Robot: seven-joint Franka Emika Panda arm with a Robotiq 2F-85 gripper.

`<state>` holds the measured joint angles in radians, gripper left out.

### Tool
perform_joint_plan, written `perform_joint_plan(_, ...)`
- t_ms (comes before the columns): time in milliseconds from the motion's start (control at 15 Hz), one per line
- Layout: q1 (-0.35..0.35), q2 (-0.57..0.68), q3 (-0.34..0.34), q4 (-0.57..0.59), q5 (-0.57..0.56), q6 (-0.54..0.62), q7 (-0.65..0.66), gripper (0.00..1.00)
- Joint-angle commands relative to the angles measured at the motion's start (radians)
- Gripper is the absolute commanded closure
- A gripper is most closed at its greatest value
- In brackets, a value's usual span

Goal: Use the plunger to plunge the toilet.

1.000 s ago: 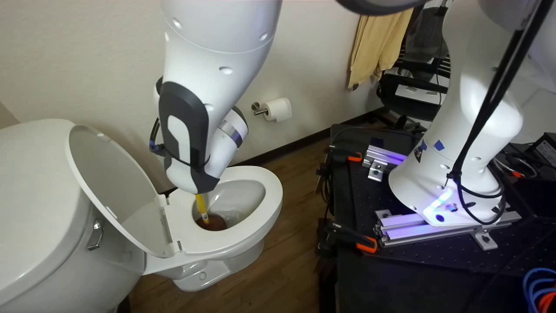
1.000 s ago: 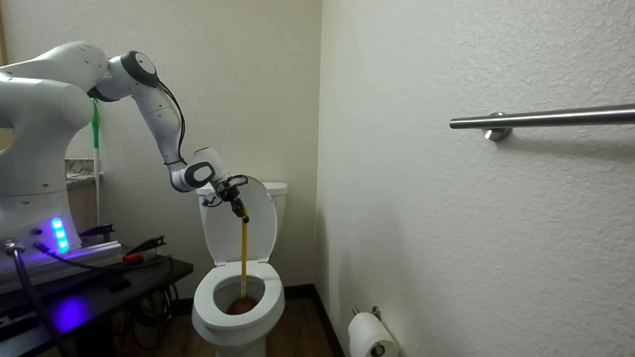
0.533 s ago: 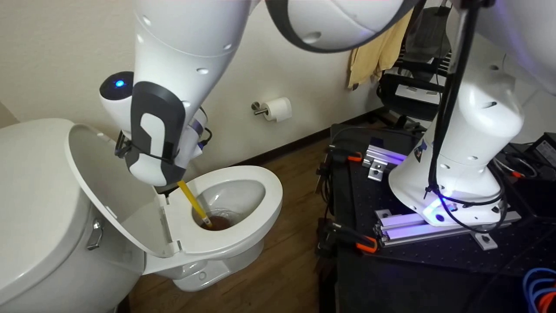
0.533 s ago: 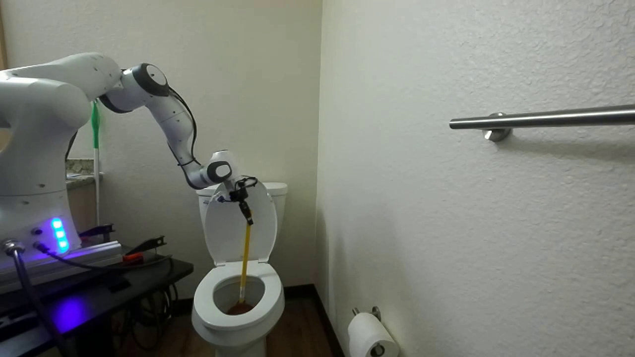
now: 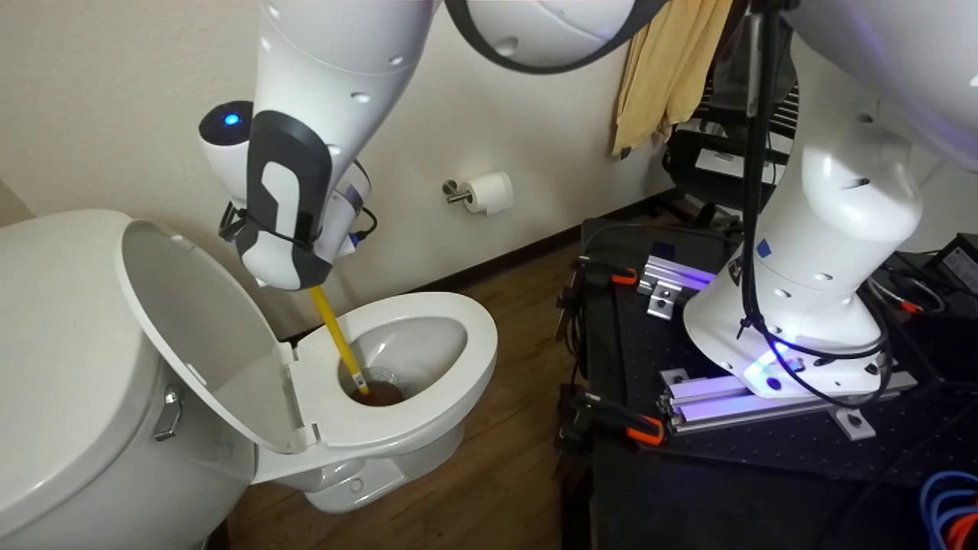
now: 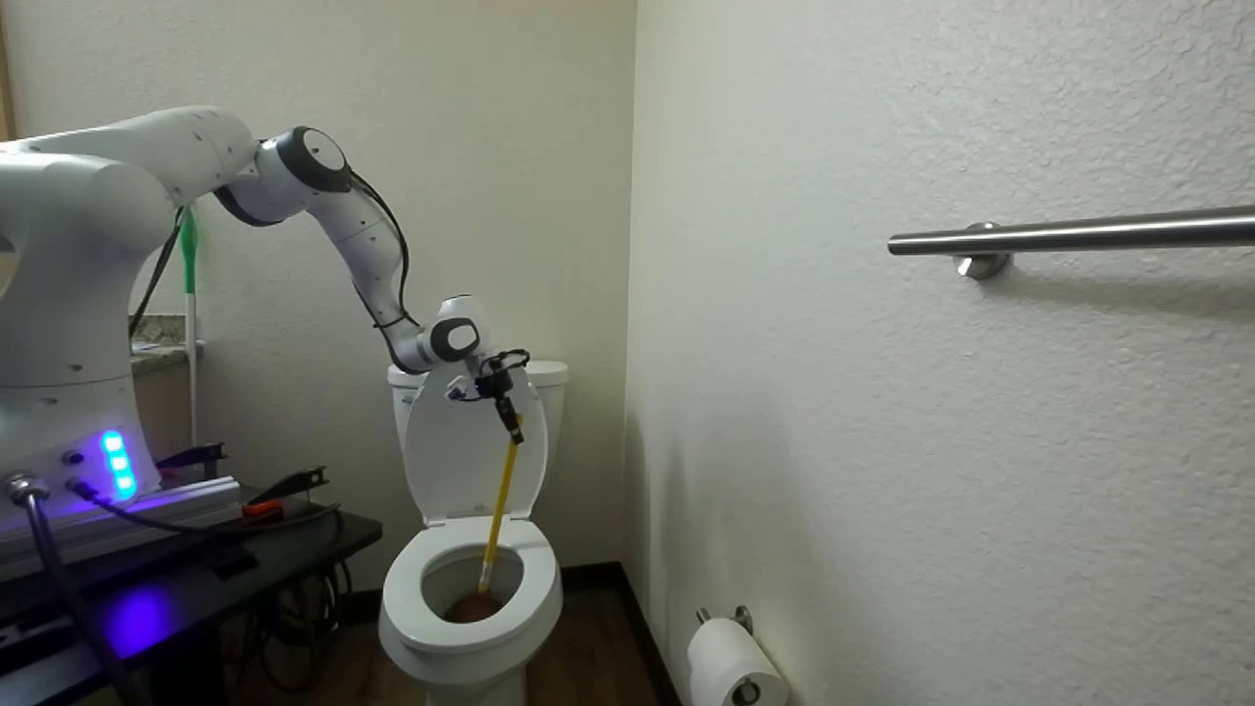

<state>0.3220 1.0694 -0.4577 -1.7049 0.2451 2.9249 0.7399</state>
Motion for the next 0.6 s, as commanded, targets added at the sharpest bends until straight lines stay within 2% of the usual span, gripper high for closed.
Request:
perform_joint_plan(0,-0.020,-0.132,0.006,-0.200,0.032,0.183,0.038,0.94)
perform_joint_plan(333,0.022,-0.227,-0.052,-0.387,0.132,0.358,0.023,0.94)
perform_joint_plan(533,0.055,-0.285,-0.094,-0.480,0.205,0.405,-0.003,0.94)
